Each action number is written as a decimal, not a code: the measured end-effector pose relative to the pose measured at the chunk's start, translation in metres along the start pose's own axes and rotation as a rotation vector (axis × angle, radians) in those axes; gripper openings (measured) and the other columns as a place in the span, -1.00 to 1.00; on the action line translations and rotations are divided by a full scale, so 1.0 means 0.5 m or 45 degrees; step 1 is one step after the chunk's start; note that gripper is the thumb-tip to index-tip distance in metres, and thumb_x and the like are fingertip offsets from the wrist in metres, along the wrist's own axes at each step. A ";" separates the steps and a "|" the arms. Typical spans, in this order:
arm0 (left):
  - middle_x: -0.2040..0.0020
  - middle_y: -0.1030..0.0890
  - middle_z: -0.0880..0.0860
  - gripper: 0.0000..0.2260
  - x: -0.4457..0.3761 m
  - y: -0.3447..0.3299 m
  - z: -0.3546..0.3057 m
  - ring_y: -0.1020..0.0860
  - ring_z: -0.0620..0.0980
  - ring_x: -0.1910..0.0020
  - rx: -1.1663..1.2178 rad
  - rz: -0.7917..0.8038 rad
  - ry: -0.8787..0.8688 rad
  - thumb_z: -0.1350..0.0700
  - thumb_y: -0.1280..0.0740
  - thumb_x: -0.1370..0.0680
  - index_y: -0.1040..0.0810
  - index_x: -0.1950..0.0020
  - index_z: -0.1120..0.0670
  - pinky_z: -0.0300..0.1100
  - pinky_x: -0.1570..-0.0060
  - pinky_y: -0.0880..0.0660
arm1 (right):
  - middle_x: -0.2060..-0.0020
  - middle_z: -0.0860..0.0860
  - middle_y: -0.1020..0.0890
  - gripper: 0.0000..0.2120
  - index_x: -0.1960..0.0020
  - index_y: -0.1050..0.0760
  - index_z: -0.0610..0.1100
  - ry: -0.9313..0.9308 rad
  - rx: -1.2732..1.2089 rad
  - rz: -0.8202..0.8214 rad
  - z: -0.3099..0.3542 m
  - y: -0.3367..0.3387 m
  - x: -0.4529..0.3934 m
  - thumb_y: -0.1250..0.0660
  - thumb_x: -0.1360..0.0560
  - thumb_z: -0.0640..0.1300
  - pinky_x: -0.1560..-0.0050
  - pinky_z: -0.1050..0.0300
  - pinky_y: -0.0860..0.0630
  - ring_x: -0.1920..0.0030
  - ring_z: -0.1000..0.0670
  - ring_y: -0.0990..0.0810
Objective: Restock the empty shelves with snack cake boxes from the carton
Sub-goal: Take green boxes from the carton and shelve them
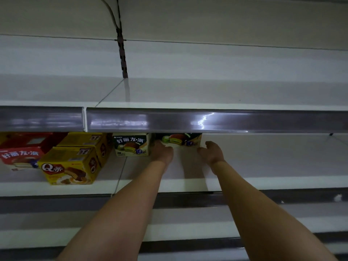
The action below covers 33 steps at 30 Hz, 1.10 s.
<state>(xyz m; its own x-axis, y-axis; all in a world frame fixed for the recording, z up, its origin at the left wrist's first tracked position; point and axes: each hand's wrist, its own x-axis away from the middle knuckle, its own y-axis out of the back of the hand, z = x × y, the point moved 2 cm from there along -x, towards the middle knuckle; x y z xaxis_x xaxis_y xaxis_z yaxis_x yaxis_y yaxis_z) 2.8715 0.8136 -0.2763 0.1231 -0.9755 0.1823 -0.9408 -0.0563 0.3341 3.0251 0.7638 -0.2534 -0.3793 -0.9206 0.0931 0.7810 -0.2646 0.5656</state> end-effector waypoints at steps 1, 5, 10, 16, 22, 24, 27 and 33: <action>-0.31 -0.46 0.22 -0.55 0.020 0.009 -0.008 -0.48 0.22 -0.21 -0.061 -0.002 -0.038 0.28 -0.20 -0.51 -0.34 -0.41 0.16 -0.05 -0.13 -0.49 | -0.45 -0.18 -0.31 -0.45 -0.48 -0.20 -0.28 0.020 0.063 0.026 0.003 0.005 0.004 -0.24 -0.56 -0.14 -0.39 0.05 -0.29 -0.42 -0.16 -0.31; -0.43 -0.36 0.15 -0.57 0.067 0.040 -0.007 -0.41 0.15 -0.32 -0.245 -0.098 -0.116 0.25 -0.17 -0.59 -0.30 -0.47 0.13 -0.15 -0.20 -0.40 | -0.34 -0.16 -0.46 -0.59 -0.39 -0.37 -0.22 0.147 0.286 0.146 0.015 0.006 0.023 -0.21 -0.56 -0.13 -0.17 0.17 -0.35 -0.31 -0.15 -0.43; -0.40 -0.40 0.16 -0.62 0.160 0.084 0.019 -0.41 0.13 -0.33 -0.318 -0.296 -0.063 0.23 -0.19 -0.59 -0.38 -0.42 0.16 -0.23 -0.20 -0.35 | -0.42 -0.09 -0.36 -0.55 -0.45 -0.30 -0.16 0.288 0.359 0.335 0.017 -0.006 0.071 -0.19 -0.58 -0.10 -0.30 0.17 -0.28 -0.39 -0.12 -0.34; -0.31 -0.48 0.18 -0.65 0.322 0.126 0.060 -0.47 0.17 -0.25 -0.372 -0.579 -0.041 0.25 -0.21 -0.56 -0.45 -0.35 0.17 -0.12 -0.18 -0.41 | -0.42 -0.08 -0.37 -0.50 -0.46 -0.29 -0.13 0.545 0.326 0.564 0.011 -0.003 0.167 -0.25 -0.54 -0.15 -0.36 0.14 -0.27 -0.40 -0.11 -0.35; -0.28 -0.50 0.17 -0.67 0.508 0.168 0.162 -0.51 0.14 -0.19 -0.357 -0.773 0.171 0.22 -0.21 -0.58 -0.43 -0.36 0.18 -0.12 -0.12 -0.44 | -0.35 -0.05 -0.47 -0.56 -0.41 -0.38 -0.11 0.768 0.299 0.771 -0.003 -0.031 0.302 -0.26 -0.54 -0.12 -0.29 0.12 -0.35 -0.32 -0.08 -0.45; -0.20 -0.54 0.17 -0.67 0.576 0.183 0.209 -0.54 0.13 -0.08 -0.308 -0.821 0.274 0.21 -0.19 -0.60 -0.42 -0.36 0.17 -0.15 0.01 -0.46 | -0.35 -0.03 -0.47 -0.57 -0.40 -0.39 -0.09 0.798 0.319 0.860 -0.018 -0.049 0.354 -0.26 -0.54 -0.11 -0.31 0.12 -0.34 -0.33 -0.07 -0.44; -0.19 -0.54 0.20 -0.70 0.673 0.208 0.276 -0.55 0.15 -0.05 -0.266 -0.920 0.430 0.21 -0.17 -0.60 -0.44 -0.33 0.18 -0.15 0.07 -0.47 | -0.33 -0.07 -0.50 -0.59 -0.37 -0.43 -0.15 0.814 0.333 0.980 -0.047 -0.085 0.427 -0.28 -0.53 -0.14 -0.29 0.14 -0.35 -0.31 -0.09 -0.46; -0.24 -0.55 0.23 -0.68 0.884 0.269 0.403 -0.54 0.17 -0.16 -0.126 -1.171 0.671 0.31 -0.24 -0.54 -0.50 -0.29 0.24 -0.16 -0.04 -0.45 | -0.33 -0.08 -0.48 -0.59 -0.40 -0.39 -0.13 0.832 0.425 1.299 -0.102 -0.167 0.601 -0.25 -0.56 -0.15 -0.29 0.09 -0.36 -0.31 -0.11 -0.46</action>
<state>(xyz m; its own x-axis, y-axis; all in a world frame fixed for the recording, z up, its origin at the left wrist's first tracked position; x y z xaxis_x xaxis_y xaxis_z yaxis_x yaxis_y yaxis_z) 2.7358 0.3317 -0.3374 0.9169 -0.3504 0.1909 -0.3898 -0.6843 0.6163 2.8713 0.4946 -0.3142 0.7130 -0.6585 0.2409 0.3741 0.6479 0.6635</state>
